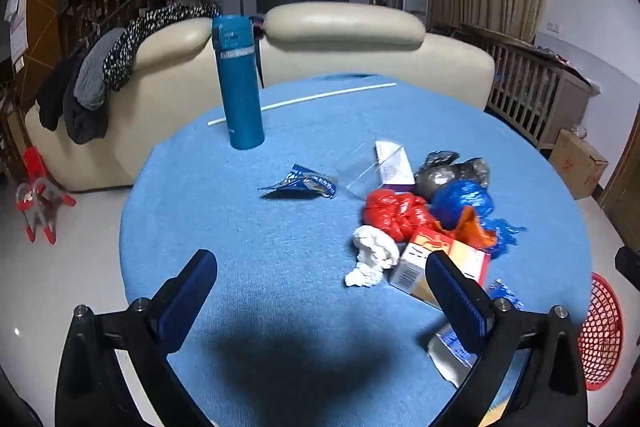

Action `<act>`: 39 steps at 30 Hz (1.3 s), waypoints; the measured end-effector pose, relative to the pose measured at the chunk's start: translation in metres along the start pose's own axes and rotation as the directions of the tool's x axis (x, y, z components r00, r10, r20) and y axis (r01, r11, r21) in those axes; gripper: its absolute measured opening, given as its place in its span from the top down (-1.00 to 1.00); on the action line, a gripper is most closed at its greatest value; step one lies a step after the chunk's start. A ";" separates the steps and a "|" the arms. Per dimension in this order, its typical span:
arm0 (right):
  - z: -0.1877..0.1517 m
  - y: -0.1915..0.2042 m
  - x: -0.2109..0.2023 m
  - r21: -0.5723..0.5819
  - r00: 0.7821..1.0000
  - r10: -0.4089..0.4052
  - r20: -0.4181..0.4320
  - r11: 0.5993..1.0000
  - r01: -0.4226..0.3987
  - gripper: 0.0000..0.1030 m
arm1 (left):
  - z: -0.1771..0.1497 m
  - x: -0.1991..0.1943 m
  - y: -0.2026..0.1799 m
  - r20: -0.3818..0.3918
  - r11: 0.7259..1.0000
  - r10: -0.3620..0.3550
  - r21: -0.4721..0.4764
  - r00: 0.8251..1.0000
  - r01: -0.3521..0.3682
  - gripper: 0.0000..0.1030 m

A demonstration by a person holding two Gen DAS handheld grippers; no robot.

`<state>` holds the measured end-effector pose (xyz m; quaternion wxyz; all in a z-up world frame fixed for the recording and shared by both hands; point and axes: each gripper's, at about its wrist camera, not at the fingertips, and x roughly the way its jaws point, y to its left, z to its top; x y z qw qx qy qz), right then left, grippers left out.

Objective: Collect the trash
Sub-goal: 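Move both tools toward the pile of trash on the table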

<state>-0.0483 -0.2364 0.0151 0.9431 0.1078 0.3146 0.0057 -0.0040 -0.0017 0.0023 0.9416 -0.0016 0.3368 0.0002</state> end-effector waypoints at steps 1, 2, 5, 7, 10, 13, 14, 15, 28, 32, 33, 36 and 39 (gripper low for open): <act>-0.002 0.002 -0.005 -0.001 1.000 0.004 0.010 1.000 -0.004 -1.00 | -0.001 -0.004 -0.002 0.005 1.000 -0.001 0.002 1.000 0.001 -1.00; -0.004 0.004 -0.010 -0.003 1.000 0.004 0.017 1.000 -0.004 -1.00 | -0.002 -0.008 -0.003 0.009 1.000 -0.005 0.003 1.000 0.005 -1.00; -0.008 0.005 -0.018 0.002 1.000 0.012 0.024 1.000 -0.012 -1.00 | -0.006 -0.019 -0.006 0.024 1.000 -0.003 0.009 1.000 0.003 -1.00; -0.010 0.003 -0.019 0.017 1.000 0.016 0.023 1.000 -0.016 -1.00 | -0.001 -0.026 0.004 0.008 1.000 -0.017 0.011 1.000 0.017 -1.00; -0.013 0.006 -0.018 0.008 1.000 0.015 0.024 1.000 -0.016 -1.00 | -0.007 -0.031 -0.003 0.027 1.000 -0.008 0.026 1.000 0.007 -1.00; -0.016 0.011 -0.018 -0.021 1.000 0.005 0.021 1.000 -0.004 -1.00 | -0.010 -0.032 -0.005 0.049 1.000 -0.001 0.031 0.999 -0.001 -1.00; -0.018 0.012 -0.018 -0.030 1.000 -0.001 0.022 1.000 0.002 -1.00 | -0.010 -0.032 -0.005 0.050 1.000 -0.005 0.027 0.999 0.003 -1.00; -0.019 0.013 -0.018 -0.039 1.000 -0.008 0.024 0.999 0.009 -1.00 | -0.011 -0.032 -0.006 0.050 0.999 0.001 0.035 0.999 -0.003 -1.00; -0.027 0.018 -0.018 -0.081 1.000 -0.017 0.016 0.997 0.018 -1.00 | -0.013 -0.028 -0.011 -0.001 0.999 -0.032 0.015 0.999 0.032 -1.00; -0.028 0.020 -0.017 -0.088 1.000 -0.016 0.014 0.996 0.017 -1.00 | -0.014 -0.027 -0.011 -0.012 0.999 -0.023 0.023 1.000 0.023 -1.00; -0.029 0.020 -0.017 -0.089 1.000 -0.015 0.014 0.996 0.016 -1.00 | -0.014 -0.027 -0.010 -0.013 0.999 -0.023 0.022 1.000 0.023 -1.00; -0.030 0.021 -0.017 -0.093 1.000 -0.012 0.014 0.996 0.013 -1.00 | -0.014 -0.027 -0.010 -0.014 1.000 -0.016 0.027 1.000 0.017 -1.00; -0.030 0.022 -0.018 -0.100 1.000 -0.008 0.016 0.995 0.010 -1.00 | -0.014 -0.028 -0.007 -0.008 1.000 -0.013 0.026 1.000 0.013 -1.00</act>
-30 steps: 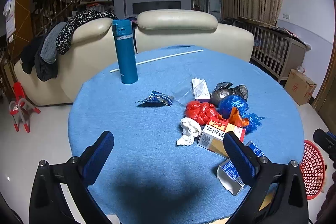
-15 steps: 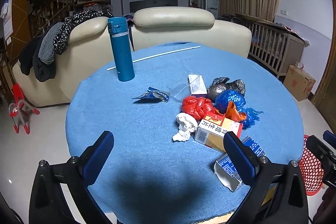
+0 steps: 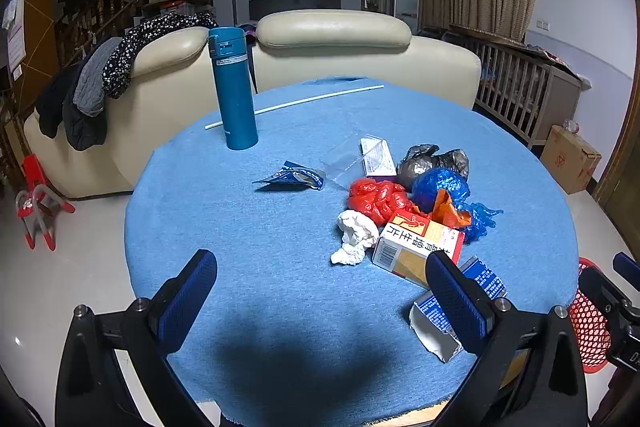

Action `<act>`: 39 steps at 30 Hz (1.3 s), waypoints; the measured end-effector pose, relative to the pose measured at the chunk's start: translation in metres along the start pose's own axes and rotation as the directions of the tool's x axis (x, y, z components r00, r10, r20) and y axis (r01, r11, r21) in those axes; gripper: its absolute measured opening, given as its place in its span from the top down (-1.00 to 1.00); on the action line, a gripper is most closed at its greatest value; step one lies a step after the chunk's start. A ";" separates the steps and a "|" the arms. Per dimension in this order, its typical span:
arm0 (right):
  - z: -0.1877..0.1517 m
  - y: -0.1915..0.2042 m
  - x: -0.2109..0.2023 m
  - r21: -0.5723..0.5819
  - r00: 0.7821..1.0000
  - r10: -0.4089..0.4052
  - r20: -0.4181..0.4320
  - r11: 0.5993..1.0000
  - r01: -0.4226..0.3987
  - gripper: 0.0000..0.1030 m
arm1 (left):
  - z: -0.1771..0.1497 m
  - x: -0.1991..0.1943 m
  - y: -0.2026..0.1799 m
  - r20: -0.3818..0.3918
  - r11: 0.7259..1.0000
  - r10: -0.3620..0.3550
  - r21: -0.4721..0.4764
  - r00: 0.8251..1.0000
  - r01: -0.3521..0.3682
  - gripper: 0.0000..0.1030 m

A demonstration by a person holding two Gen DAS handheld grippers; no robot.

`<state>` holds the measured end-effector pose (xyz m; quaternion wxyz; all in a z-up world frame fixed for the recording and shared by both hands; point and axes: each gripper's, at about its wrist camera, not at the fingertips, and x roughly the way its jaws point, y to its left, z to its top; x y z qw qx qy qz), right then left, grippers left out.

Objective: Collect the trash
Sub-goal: 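Move both tools toward the pile of trash on the table, then grasp the blue medicine box with the right tool while the left tool grasps the white-red box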

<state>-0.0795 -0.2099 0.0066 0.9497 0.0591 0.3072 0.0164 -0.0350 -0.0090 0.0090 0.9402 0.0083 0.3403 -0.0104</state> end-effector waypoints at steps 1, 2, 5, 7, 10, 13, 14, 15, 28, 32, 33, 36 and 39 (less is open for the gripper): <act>0.000 0.000 0.000 -0.003 1.000 0.003 0.000 1.000 -0.003 -1.00 | 0.000 -0.001 0.001 0.002 1.000 -0.002 0.000 1.000 0.002 -1.00; -0.001 0.001 0.000 -0.006 1.000 0.007 -0.001 1.000 -0.007 -1.00 | 0.000 -0.001 0.003 0.008 1.000 -0.006 -0.006 1.000 0.006 -1.00; -0.003 0.004 0.002 -0.018 1.000 0.028 -0.011 0.999 -0.028 -1.00 | 0.000 -0.001 0.008 0.004 1.000 -0.005 -0.020 1.000 0.005 -1.00; -0.005 0.007 0.004 -0.031 0.999 0.047 -0.026 0.998 -0.048 -1.00 | 0.000 -0.001 0.012 0.001 1.000 0.004 -0.026 1.000 -0.004 -1.00; -0.011 0.019 0.011 -0.077 0.994 0.095 -0.061 0.992 -0.100 -1.00 | -0.002 0.000 0.020 0.005 0.999 0.008 -0.041 1.000 -0.008 -1.00; -0.020 0.035 0.022 -0.148 0.986 0.126 -0.106 0.979 -0.141 -1.00 | -0.005 0.002 0.029 0.004 0.998 0.005 -0.065 1.000 -0.005 -1.00; -0.023 0.039 0.024 -0.160 0.984 0.134 -0.118 0.975 -0.152 -1.00 | -0.005 0.003 0.030 -0.002 0.998 0.005 -0.068 1.000 -0.006 -1.00; -0.026 0.044 0.030 -0.180 0.980 0.145 -0.139 0.969 -0.169 -1.00 | -0.006 0.005 0.032 -0.007 0.997 0.004 -0.071 1.000 -0.005 -1.00; -0.023 0.071 0.081 -0.351 0.970 0.114 -0.213 0.918 -0.185 -1.00 | -0.018 0.022 0.045 -0.017 0.995 -0.011 -0.096 1.000 0.009 -1.00; -0.026 0.074 0.100 -0.339 0.960 0.134 -0.245 0.916 -0.214 -1.00 | -0.021 0.028 0.044 -0.028 0.996 -0.019 -0.092 0.999 0.017 -1.00; -0.026 0.074 0.103 -0.331 0.956 0.144 -0.255 0.916 -0.226 -1.00 | -0.021 0.030 0.043 -0.033 0.996 -0.021 -0.088 0.999 0.018 -1.00; -0.025 0.078 0.101 -0.332 0.952 0.173 -0.254 0.908 -0.254 -1.00 | -0.022 0.033 0.042 -0.039 0.996 -0.018 -0.082 0.999 0.015 -1.00; -0.030 0.084 0.103 -0.347 0.950 0.177 -0.258 0.900 -0.262 -1.00 | -0.022 0.036 0.042 -0.042 0.996 -0.018 -0.088 0.999 0.014 -1.00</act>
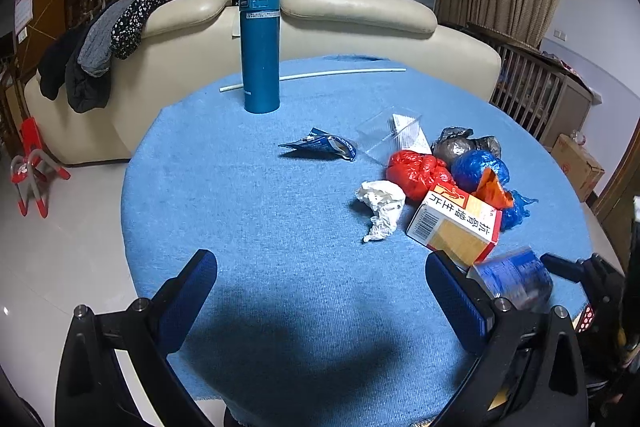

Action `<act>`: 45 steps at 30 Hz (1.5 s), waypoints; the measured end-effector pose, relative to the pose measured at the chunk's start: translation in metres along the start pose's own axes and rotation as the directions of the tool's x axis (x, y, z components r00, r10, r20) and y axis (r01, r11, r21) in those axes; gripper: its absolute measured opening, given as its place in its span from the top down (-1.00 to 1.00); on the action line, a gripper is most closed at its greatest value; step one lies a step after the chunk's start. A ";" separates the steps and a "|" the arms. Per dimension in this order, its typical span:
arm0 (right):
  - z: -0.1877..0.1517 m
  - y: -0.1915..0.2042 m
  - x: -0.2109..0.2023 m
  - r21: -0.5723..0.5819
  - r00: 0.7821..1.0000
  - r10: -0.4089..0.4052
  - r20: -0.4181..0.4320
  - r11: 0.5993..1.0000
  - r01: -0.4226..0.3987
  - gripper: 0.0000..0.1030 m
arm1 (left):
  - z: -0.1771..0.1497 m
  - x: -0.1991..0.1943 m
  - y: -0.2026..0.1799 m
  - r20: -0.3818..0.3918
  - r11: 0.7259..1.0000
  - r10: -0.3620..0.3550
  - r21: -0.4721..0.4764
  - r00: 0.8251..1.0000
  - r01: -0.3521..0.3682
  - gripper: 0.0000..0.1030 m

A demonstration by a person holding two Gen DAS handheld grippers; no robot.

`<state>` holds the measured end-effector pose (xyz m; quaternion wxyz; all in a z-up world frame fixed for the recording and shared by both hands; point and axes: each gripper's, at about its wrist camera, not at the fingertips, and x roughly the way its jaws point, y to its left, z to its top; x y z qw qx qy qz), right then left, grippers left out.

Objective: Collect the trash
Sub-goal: 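Grasp the blue medicine box with the right tool while the left tool grasps the white-red box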

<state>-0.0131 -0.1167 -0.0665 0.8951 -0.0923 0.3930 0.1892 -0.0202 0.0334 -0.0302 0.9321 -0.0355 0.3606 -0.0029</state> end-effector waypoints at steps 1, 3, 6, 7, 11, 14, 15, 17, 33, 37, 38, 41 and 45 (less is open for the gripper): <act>-0.001 0.001 0.006 -0.004 1.000 0.002 -0.014 1.000 -0.002 -1.00 | 0.000 0.001 0.000 -0.001 1.000 -0.001 -0.001 1.000 0.001 -1.00; -0.004 0.002 0.016 -0.010 0.999 -0.009 -0.036 1.000 0.009 -1.00 | 0.001 0.004 -0.001 -0.007 1.000 0.000 0.005 1.000 0.000 -1.00; -0.006 -0.006 0.019 0.059 0.999 0.018 -0.027 0.998 -0.016 -0.98 | 0.001 0.007 -0.003 -0.012 1.000 0.007 0.019 1.000 -0.007 -1.00; -0.006 -0.011 0.018 0.094 1.000 0.024 -0.020 0.995 -0.022 -0.92 | 0.001 0.009 -0.003 -0.014 1.000 0.008 0.022 1.000 -0.008 -1.00; -0.005 -0.028 0.013 0.174 0.999 0.040 -0.007 0.984 -0.038 -0.67 | 0.002 0.018 -0.012 -0.039 0.999 0.005 0.038 0.999 -0.003 -1.00; -0.007 -0.036 0.000 0.204 0.999 0.033 0.026 0.978 -0.038 -0.67 | 0.005 0.026 -0.027 -0.052 0.997 -0.007 0.073 0.999 0.010 -1.00; -0.009 -0.040 -0.006 0.222 0.999 0.029 0.040 0.974 -0.037 -0.67 | 0.007 0.028 -0.032 -0.054 0.996 -0.014 0.089 0.998 0.018 -1.00; -0.013 -0.051 -0.015 0.255 0.998 0.013 0.061 0.967 -0.028 -0.67 | 0.010 0.032 -0.048 -0.055 0.990 -0.038 0.136 0.998 0.046 -1.00; -0.054 -0.127 -0.054 0.468 0.992 -0.028 0.124 0.883 -0.034 -0.67 | 0.024 0.097 -0.132 -0.175 0.835 -0.078 0.526 0.982 0.160 -1.00; -0.055 -0.128 -0.048 0.475 0.992 -0.017 0.123 0.879 -0.043 -0.67 | 0.024 0.104 -0.129 -0.204 0.837 -0.116 0.506 0.972 0.206 -0.78; -0.055 -0.127 -0.048 0.473 0.992 -0.016 0.122 0.880 -0.044 -0.67 | 0.023 0.101 -0.129 -0.207 0.835 -0.130 0.505 0.970 0.219 -0.54; -0.054 -0.128 -0.049 0.480 0.992 -0.017 0.123 0.876 -0.045 -0.67 | 0.021 0.093 -0.129 -0.214 0.839 -0.163 0.484 0.963 0.249 -0.54; -0.052 -0.126 -0.054 0.479 0.991 -0.024 0.130 0.877 -0.042 -0.67 | 0.016 0.074 -0.126 -0.177 0.849 -0.180 0.469 0.968 0.243 -0.54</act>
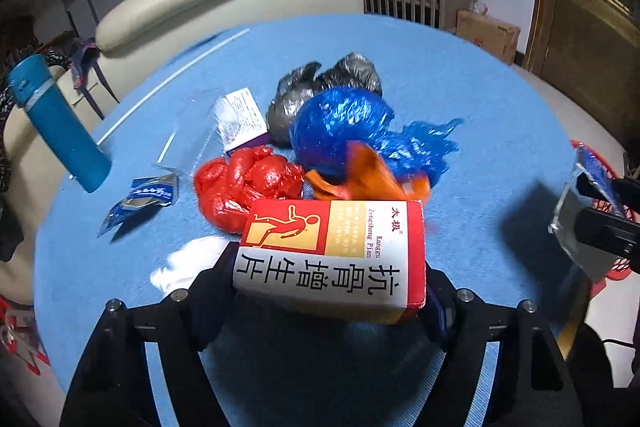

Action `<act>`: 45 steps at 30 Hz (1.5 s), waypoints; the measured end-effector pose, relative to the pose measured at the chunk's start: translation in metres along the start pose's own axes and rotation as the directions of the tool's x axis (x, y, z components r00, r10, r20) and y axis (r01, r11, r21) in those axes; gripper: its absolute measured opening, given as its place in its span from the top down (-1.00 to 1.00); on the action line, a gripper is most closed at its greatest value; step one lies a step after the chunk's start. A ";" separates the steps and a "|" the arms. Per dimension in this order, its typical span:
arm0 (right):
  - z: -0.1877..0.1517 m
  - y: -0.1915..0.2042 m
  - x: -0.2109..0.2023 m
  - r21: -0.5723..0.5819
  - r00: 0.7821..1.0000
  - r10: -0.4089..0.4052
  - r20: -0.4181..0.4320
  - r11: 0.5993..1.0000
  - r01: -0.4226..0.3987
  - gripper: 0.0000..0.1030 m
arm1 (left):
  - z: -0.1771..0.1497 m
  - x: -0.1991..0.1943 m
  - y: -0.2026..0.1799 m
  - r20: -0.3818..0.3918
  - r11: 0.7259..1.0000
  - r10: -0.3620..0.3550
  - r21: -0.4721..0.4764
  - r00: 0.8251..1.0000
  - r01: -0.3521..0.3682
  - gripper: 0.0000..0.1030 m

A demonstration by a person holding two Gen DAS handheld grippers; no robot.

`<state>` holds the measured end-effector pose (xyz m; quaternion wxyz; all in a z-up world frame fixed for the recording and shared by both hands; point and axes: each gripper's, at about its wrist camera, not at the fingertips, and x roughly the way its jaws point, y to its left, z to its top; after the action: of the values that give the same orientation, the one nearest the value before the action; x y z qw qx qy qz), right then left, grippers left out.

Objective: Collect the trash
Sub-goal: 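Grasp the blue medicine box with the right tool while the left tool grasps the white-red box, then carry both boxes over the red mesh basket with both tools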

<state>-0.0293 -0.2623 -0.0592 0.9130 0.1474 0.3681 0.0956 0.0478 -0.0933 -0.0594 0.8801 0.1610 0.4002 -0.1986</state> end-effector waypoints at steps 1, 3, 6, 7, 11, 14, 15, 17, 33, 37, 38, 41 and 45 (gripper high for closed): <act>0.000 0.001 -0.002 0.001 1.000 0.002 0.002 1.000 -0.002 -0.67 | -0.001 -0.005 0.001 0.009 1.000 0.001 -0.014 1.000 -0.001 -0.54; 0.000 0.004 -0.005 0.001 1.000 -0.002 0.007 1.000 0.002 -0.67 | -0.006 -0.017 0.003 0.031 0.999 0.008 -0.045 0.999 -0.007 -0.54; 0.000 0.009 -0.011 0.002 1.000 -0.004 0.013 1.000 0.004 -0.67 | -0.014 -0.033 0.009 0.056 0.996 0.022 -0.083 0.998 -0.018 -0.54; 0.000 0.011 -0.014 -0.001 1.000 -0.007 0.016 1.000 0.007 -0.67 | -0.016 -0.037 0.011 0.062 0.995 0.029 -0.094 0.998 -0.023 -0.54; -0.001 0.020 -0.027 -0.011 0.999 -0.012 0.037 1.000 0.012 -0.67 | -0.028 -0.055 0.020 0.090 0.987 0.053 -0.155 0.995 -0.038 -0.54; -0.001 0.026 -0.037 -0.018 0.998 -0.013 0.058 1.000 0.014 -0.67 | -0.035 -0.071 0.028 0.110 0.979 0.070 -0.200 0.991 -0.047 -0.54; 0.000 0.028 -0.042 -0.020 0.998 -0.013 0.068 1.000 0.015 -0.67 | -0.037 -0.076 0.029 0.119 0.976 0.077 -0.211 0.990 -0.051 -0.54; 0.001 0.031 -0.050 -0.023 0.996 -0.014 0.087 1.000 0.016 -0.67 | -0.039 -0.088 0.032 0.141 0.972 0.093 -0.226 0.986 -0.059 -0.54; 0.014 0.014 -0.118 0.026 0.969 -0.059 0.242 0.998 0.054 -0.67 | -0.017 -0.158 0.016 0.316 0.976 0.112 -0.212 0.942 -0.044 -0.54; 0.010 -0.008 -0.121 0.077 0.964 -0.094 0.247 0.994 0.077 -0.67 | -0.011 -0.147 0.003 0.304 0.983 0.083 -0.180 0.949 -0.028 -0.54; 0.008 -0.013 -0.123 0.088 0.964 -0.100 0.248 0.993 0.081 -0.67 | -0.010 -0.145 -0.002 0.300 0.985 0.076 -0.170 0.951 -0.025 -0.54; 0.003 -0.031 -0.125 0.120 0.962 -0.122 0.246 0.988 0.094 -0.67 | -0.006 -0.138 -0.018 0.285 0.991 0.053 -0.134 0.957 -0.015 -0.54; -0.005 -0.061 -0.132 0.182 0.955 -0.162 0.247 0.976 0.119 -0.67 | 0.004 -0.128 -0.046 0.270 0.997 0.017 -0.077 0.963 0.004 -0.54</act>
<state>-0.1226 -0.3562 0.0018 0.9426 0.2072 0.2612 -0.0206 -0.0488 -0.1063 0.0360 0.9326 0.0996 0.2830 -0.2004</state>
